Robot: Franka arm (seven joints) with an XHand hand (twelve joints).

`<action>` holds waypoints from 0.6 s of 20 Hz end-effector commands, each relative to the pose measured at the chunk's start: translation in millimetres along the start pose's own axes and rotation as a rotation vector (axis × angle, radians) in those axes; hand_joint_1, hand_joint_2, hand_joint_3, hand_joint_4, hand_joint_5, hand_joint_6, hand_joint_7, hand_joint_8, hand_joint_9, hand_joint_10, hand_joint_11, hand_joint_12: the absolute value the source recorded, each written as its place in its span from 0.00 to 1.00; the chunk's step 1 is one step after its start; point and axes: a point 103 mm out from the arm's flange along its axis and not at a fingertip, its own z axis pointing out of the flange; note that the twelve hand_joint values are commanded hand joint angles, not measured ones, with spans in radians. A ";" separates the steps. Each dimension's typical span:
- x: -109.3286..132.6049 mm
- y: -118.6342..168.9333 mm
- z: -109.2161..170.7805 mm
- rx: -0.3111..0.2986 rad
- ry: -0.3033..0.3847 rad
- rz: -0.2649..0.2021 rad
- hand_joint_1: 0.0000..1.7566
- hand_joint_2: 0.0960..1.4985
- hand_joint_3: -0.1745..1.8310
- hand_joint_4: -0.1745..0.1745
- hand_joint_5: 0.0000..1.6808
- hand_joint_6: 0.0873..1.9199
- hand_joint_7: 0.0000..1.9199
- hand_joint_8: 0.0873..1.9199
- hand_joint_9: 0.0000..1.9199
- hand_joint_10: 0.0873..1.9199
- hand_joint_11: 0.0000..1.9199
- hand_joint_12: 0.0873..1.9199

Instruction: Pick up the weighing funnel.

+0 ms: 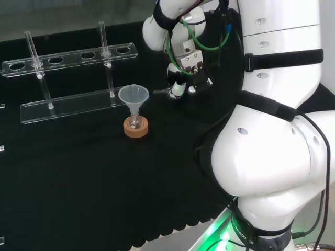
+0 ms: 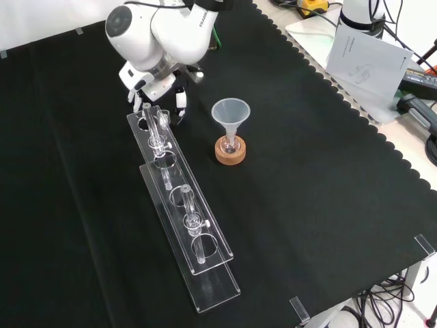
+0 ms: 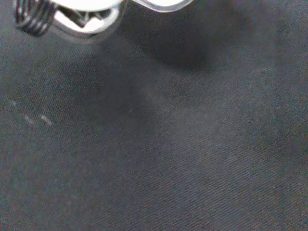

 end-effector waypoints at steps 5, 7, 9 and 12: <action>-14.4 -20.2 -36.4 -0.053 0.046 0.028 0.63 0.41 0.43 1.00 0.72 0.39 0.35 0.30 0.48 0.19 0.34 0.59; -15.0 -25.3 -46.6 -0.065 0.037 0.025 0.63 0.41 0.43 1.00 0.72 0.39 0.35 0.30 0.48 0.18 0.35 0.59; -16.4 -31.1 -56.1 -0.073 0.023 0.024 0.63 0.41 0.43 1.00 0.72 0.39 0.35 0.30 0.49 0.18 0.35 0.59; -17.8 -41.1 -70.4 -0.088 0.001 0.030 0.63 0.41 0.43 1.00 0.72 0.38 0.35 0.30 0.49 0.18 0.35 0.59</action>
